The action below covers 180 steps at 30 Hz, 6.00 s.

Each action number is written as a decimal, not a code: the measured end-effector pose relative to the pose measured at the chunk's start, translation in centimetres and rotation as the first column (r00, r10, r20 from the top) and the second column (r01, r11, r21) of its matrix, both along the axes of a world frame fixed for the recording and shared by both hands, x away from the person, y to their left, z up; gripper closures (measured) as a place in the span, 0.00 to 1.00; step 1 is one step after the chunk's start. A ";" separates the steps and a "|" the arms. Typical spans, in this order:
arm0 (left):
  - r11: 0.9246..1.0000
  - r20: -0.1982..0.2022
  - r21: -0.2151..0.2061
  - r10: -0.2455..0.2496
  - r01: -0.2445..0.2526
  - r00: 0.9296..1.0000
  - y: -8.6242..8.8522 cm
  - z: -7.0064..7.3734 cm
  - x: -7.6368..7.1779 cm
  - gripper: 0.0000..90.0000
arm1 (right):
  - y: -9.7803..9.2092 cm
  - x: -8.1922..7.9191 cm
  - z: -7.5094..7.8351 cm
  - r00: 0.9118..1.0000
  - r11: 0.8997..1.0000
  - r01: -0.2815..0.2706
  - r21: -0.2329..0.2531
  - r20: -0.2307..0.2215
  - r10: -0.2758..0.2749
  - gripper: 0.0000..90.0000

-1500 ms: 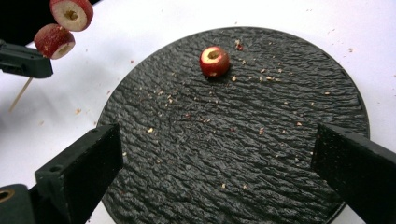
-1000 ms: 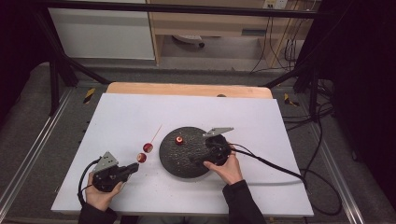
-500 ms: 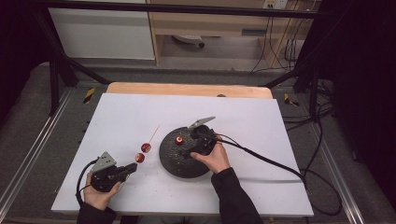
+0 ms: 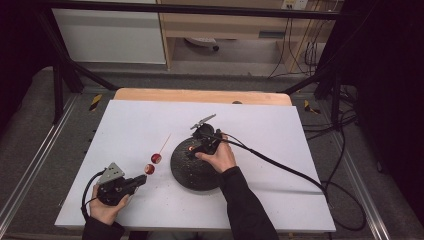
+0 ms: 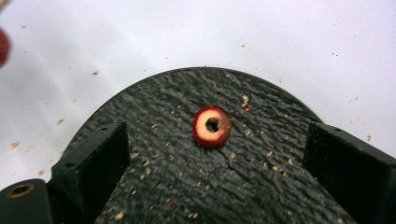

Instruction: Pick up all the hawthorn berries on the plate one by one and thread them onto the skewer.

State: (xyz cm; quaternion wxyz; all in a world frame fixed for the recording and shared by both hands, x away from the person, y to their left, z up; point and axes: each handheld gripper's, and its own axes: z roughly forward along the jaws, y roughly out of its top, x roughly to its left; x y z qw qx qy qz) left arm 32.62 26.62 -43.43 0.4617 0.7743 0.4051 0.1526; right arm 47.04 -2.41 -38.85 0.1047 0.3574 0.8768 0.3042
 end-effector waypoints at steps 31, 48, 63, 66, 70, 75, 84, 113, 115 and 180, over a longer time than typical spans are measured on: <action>1.000 -0.010 0.008 -0.007 0.007 1.000 0.0 -0.2 0.2 0.98 | 2.2 3.0 -2.1 0.986 0.996 -0.011 -0.086 -0.166 -0.004 0.64; 1.000 -0.008 0.008 -0.010 0.010 1.000 0.0 -0.2 0.2 0.98 | 2.2 3.4 -2.3 0.977 0.996 0.014 -0.084 -0.211 -0.032 0.69; 1.000 -0.005 0.008 -0.009 0.009 1.000 -0.2 -0.2 0.1 0.98 | 2.1 2.7 -1.5 0.975 0.998 0.029 -0.055 -0.220 -0.040 0.70; 1.000 -0.006 0.011 -0.011 0.011 1.000 -0.2 -0.2 0.1 0.98 | 1.8 2.5 -1.0 0.978 0.999 0.029 -0.045 -0.207 -0.037 0.70; 1.000 -0.006 0.011 -0.011 0.011 1.000 -0.3 -0.2 0.1 0.98 | 1.6 2.1 -0.4 0.978 0.999 0.029 -0.033 -0.204 -0.035 0.70; 1.000 -0.003 0.009 -0.013 0.013 1.000 -0.4 -0.1 0.1 0.98 | 1.0 1.4 0.3 0.980 1.000 0.030 -0.006 -0.199 -0.030 0.70; 1.000 0.000 0.012 -0.017 0.017 1.000 -0.6 -0.1 0.0 0.98 | -0.5 0.1 1.3 0.983 0.997 0.043 0.061 -0.179 -0.032 0.70; 0.999 0.014 0.009 -0.037 0.037 0.999 -2.1 0.0 -0.2 0.98 | -6.0 -4.4 0.3 0.994 0.918 0.097 0.385 -0.079 -0.072 0.70; 0.999 0.013 0.012 -0.040 0.040 0.999 -2.3 0.0 -0.2 0.98 | -6.3 -4.8 0.1 0.994 0.904 0.105 0.414 -0.063 -0.086 0.70; 0.997 0.074 -0.022 -0.077 0.079 0.994 -9.4 0.9 -1.0 0.98 | -7.9 -5.9 -1.1 0.897 0.328 0.197 0.924 -0.035 -0.441 0.70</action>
